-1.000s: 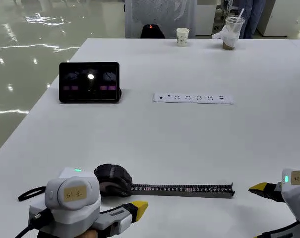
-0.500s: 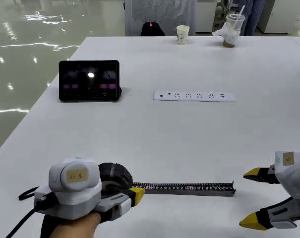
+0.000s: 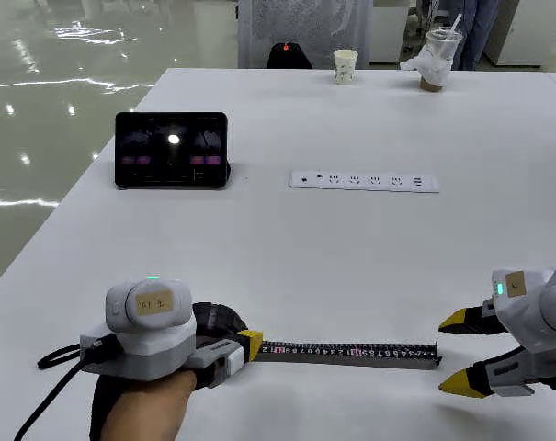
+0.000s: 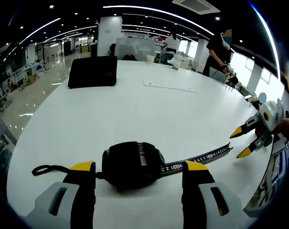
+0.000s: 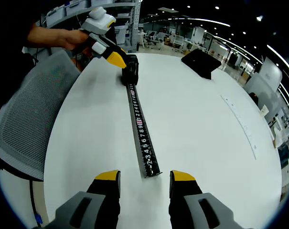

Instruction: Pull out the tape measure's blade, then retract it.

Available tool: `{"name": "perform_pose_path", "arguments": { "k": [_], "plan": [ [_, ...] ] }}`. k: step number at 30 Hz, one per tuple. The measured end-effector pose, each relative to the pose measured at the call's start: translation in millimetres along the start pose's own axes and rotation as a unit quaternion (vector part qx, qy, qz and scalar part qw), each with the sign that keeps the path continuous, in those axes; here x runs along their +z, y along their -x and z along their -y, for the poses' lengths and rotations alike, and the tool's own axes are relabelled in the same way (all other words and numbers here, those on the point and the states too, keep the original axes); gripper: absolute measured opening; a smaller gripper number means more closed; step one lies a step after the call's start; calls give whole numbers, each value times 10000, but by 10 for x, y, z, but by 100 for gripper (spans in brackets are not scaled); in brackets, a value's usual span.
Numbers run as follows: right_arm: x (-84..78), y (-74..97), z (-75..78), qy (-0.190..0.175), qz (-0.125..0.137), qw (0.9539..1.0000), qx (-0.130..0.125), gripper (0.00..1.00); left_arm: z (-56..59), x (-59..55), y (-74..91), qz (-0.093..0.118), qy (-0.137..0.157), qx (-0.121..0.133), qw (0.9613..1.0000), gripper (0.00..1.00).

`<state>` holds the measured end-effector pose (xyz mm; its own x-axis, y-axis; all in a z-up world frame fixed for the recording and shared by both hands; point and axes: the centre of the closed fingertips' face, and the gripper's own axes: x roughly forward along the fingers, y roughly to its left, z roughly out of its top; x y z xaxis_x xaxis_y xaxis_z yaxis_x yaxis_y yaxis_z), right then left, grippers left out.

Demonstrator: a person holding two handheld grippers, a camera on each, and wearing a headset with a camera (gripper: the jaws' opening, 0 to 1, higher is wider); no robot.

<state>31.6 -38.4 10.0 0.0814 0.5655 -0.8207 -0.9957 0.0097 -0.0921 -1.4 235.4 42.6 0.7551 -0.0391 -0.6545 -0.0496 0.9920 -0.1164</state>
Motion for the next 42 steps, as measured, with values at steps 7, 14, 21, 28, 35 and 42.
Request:
{"name": "perform_pose_path", "arguments": {
  "k": [7,14,21,28,35,42],
  "plan": [
    [-26,-101,71,154,-97,9998,26,24,-41,-27,-61,-51,165,26,9998,63],
    [-66,-182,83,169,-163,9996,136,19,-42,-43,-111,-53,267,39,9996,58],
    [-113,-210,96,61,-156,9995,249,15,-68,-43,-135,-53,327,90,9994,56],
    [-102,-200,59,-222,65,9992,338,12,-81,-64,-166,-83,362,122,9992,56],
    [-110,-214,70,-297,155,9989,330,11,-85,-93,-212,-153,371,164,9991,58],
    [-101,-209,56,-289,163,9990,307,11,-93,-117,-256,-201,489,177,9984,60]
  ]
}}
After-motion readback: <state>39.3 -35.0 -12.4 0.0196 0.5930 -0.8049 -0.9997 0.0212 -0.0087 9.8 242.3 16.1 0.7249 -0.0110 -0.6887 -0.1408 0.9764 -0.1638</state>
